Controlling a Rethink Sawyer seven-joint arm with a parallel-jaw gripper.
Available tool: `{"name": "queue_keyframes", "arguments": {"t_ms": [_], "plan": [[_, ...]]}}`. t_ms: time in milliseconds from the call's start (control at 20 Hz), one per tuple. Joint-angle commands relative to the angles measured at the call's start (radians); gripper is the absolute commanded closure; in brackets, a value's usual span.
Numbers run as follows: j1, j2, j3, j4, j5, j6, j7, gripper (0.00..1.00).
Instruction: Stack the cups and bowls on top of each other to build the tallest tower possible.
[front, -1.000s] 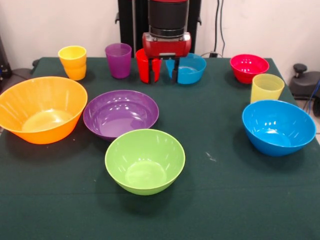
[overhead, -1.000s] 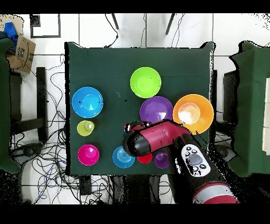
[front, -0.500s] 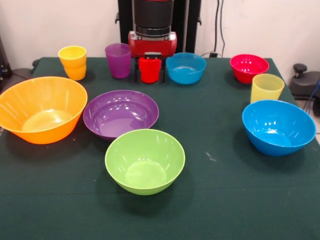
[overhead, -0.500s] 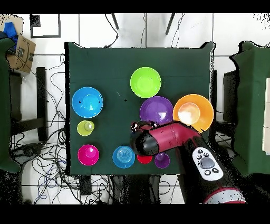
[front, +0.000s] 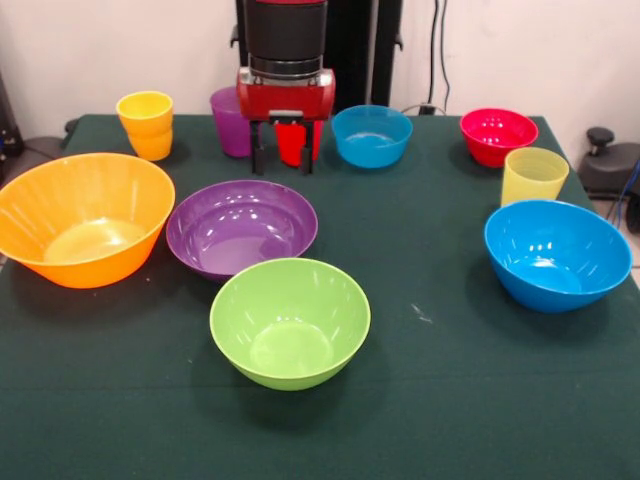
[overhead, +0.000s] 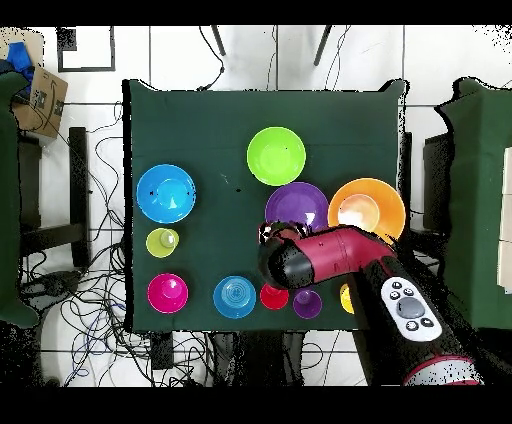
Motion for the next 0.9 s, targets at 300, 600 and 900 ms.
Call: {"name": "queue_keyframes", "arguments": {"t_ms": [300, 600, 900], "plan": [[0.051, 0.249, 0.057, -0.211, -0.144, -0.04, -0.097, 0.0], [0.044, 0.279, 0.069, -0.234, -0.16, -0.037, -0.105, 0.0], [0.038, 0.279, 0.074, -0.233, -0.168, -0.028, -0.104, 0.0]]}}
